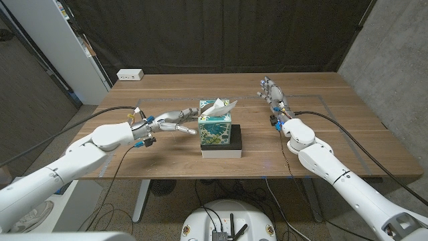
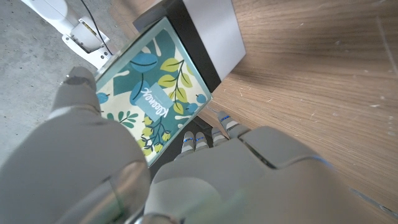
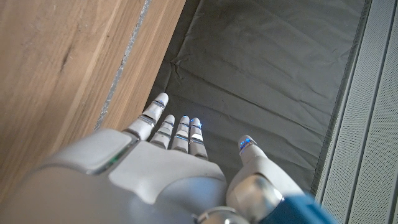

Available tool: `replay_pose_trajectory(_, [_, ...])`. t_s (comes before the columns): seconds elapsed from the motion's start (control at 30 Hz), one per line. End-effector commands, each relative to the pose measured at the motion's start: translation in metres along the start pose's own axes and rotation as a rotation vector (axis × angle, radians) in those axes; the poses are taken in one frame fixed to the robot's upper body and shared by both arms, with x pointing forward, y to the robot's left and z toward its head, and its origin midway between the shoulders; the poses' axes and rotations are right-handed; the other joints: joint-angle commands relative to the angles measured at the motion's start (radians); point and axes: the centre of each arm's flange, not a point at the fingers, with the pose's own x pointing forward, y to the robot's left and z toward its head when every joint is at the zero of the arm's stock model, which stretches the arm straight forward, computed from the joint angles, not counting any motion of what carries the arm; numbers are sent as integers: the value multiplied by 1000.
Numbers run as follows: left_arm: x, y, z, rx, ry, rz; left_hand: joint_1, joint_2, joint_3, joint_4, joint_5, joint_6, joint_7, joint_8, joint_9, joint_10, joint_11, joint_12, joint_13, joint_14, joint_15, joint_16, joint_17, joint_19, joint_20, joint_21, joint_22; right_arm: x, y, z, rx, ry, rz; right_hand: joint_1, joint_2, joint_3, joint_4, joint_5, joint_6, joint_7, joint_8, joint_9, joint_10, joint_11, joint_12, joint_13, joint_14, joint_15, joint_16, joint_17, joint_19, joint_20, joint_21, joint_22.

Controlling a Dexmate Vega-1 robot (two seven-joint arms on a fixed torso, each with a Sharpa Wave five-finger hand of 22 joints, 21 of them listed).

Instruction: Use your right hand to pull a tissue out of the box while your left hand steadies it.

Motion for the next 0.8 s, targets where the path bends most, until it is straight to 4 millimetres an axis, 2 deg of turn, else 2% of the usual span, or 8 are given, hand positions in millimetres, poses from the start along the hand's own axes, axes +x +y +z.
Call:
replay_pose_trajectory(0.03, [17,2,0,-40,-77,-17,30,-1,-9,4,-8,-187,-23,-2,4,-78,-20,-3,3,-54,-6,-2,3,19,36,3,3,-6,-4,0,-4,-1,-15,1,25,2,-4,6,3,7,6,3,5,5,7,6,14,-11,7,3,8,5,-2,3])
replay_pose_trajectory(0.2, [23,1,1,-52,-98,-17,53,0,-16,7,-15,-173,-48,10,7,-44,-39,4,4,3,-20,11,3,55,42,11,3,-10,-6,-2,17,-5,-22,0,24,3,-4,6,2,8,6,3,7,8,8,6,17,-10,8,2,15,8,-1,3])
replay_pose_trajectory(0.3, [26,-1,1,-56,-106,-22,76,14,-10,7,-24,-132,-55,31,10,-3,-44,14,5,28,-21,10,3,75,48,13,3,-12,-7,-2,17,-6,-27,0,23,3,-4,5,2,11,6,3,7,9,8,6,18,-10,8,2,17,12,-2,3])
replay_pose_trajectory(0.33, [27,-2,2,-57,-110,-21,97,25,-2,5,-37,-105,-56,47,12,56,-44,31,5,51,-24,12,2,93,49,15,3,-13,-7,-2,9,-8,-23,0,23,3,-4,5,2,11,6,3,7,9,8,6,19,-9,8,2,17,12,-2,3])
replay_pose_trajectory(0.5, [25,-4,3,-63,-116,8,184,69,37,-3,-106,8,-42,109,17,197,-33,60,8,138,-36,14,2,137,63,14,3,-14,-8,-2,10,-10,-28,-2,22,3,-4,5,2,11,6,3,8,10,8,6,21,-6,8,2,20,14,-3,3])
replay_pose_trajectory(0.57, [24,-4,2,-82,-123,18,223,90,57,-5,-137,80,-35,145,18,246,-27,67,10,166,-50,13,1,156,66,14,4,-15,-8,-2,14,-9,-28,-3,22,3,-3,5,2,11,6,3,8,10,8,6,21,-6,8,2,20,14,-3,3])
replay_pose_trajectory(0.7, [20,-6,3,-101,-139,57,287,121,88,-6,-163,197,-37,206,19,359,-49,86,13,270,-91,25,1,208,64,20,5,-14,-7,-2,6,-9,-23,-4,21,3,-3,5,3,11,6,3,8,11,8,6,22,-5,9,2,21,14,-5,3])
replay_pose_trajectory(0.8, [16,-7,2,-118,-151,98,303,142,98,1,-165,305,-36,257,22,430,-60,94,15,354,-110,32,1,241,66,23,6,-13,-6,-1,6,-9,-19,-5,21,3,-3,5,3,12,6,3,8,12,8,6,22,-5,9,2,21,14,-5,3])
